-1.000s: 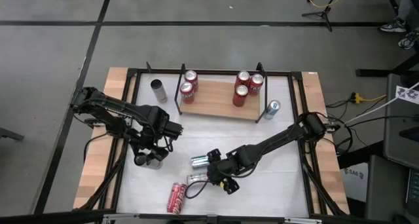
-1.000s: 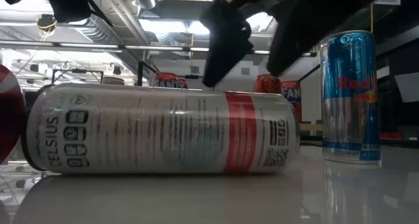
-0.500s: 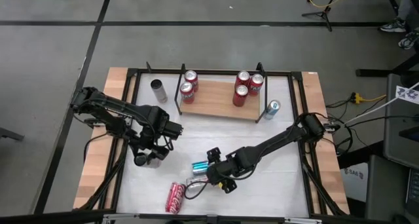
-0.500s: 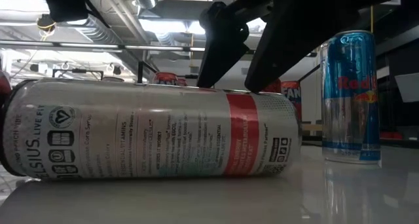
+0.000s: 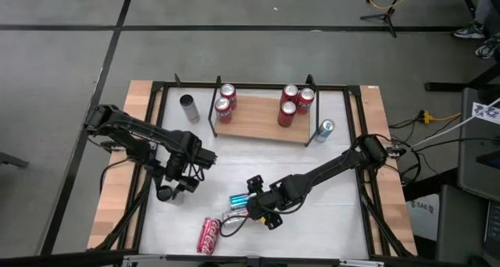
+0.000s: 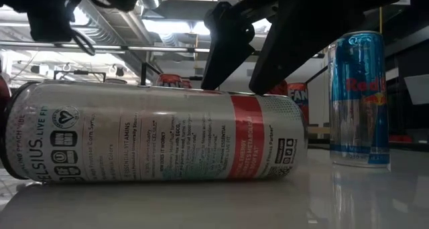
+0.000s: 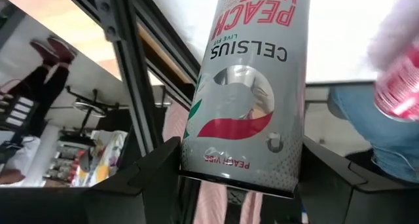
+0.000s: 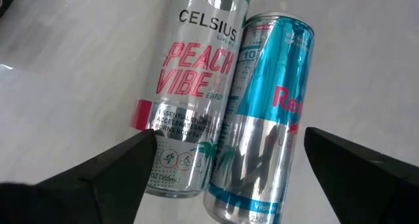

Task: Place canned beverage on shelf
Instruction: Put the middle white-pink soda can on the shelf

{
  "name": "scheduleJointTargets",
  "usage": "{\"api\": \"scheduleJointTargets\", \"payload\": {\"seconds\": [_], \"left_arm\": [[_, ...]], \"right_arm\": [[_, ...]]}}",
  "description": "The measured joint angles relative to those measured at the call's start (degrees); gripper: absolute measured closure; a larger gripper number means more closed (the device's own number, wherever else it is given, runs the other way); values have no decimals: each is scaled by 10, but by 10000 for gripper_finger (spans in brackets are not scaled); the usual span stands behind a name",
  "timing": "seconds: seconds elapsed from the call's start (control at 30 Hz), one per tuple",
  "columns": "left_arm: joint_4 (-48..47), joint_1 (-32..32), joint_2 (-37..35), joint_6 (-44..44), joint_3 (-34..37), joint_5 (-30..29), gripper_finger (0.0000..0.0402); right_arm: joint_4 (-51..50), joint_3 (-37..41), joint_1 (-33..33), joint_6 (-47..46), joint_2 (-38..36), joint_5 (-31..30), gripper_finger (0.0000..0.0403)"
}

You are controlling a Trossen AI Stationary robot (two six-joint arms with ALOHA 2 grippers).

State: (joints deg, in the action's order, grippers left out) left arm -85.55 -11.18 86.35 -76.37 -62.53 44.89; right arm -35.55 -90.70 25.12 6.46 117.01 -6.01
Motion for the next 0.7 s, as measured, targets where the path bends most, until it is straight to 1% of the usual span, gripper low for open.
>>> {"api": "scheduleJointTargets", "payload": {"seconds": [0.13,0.33,0.7], "left_arm": [[24,1,0,5,17,3,163],[22,1,0,5,23,-10,161],[21,1,0,5,23,-24,114]], "right_arm": [[0,0,0,0,0,0,20],[0,0,0,0,0,0,20],[0,0,0,0,0,0,20]]}}
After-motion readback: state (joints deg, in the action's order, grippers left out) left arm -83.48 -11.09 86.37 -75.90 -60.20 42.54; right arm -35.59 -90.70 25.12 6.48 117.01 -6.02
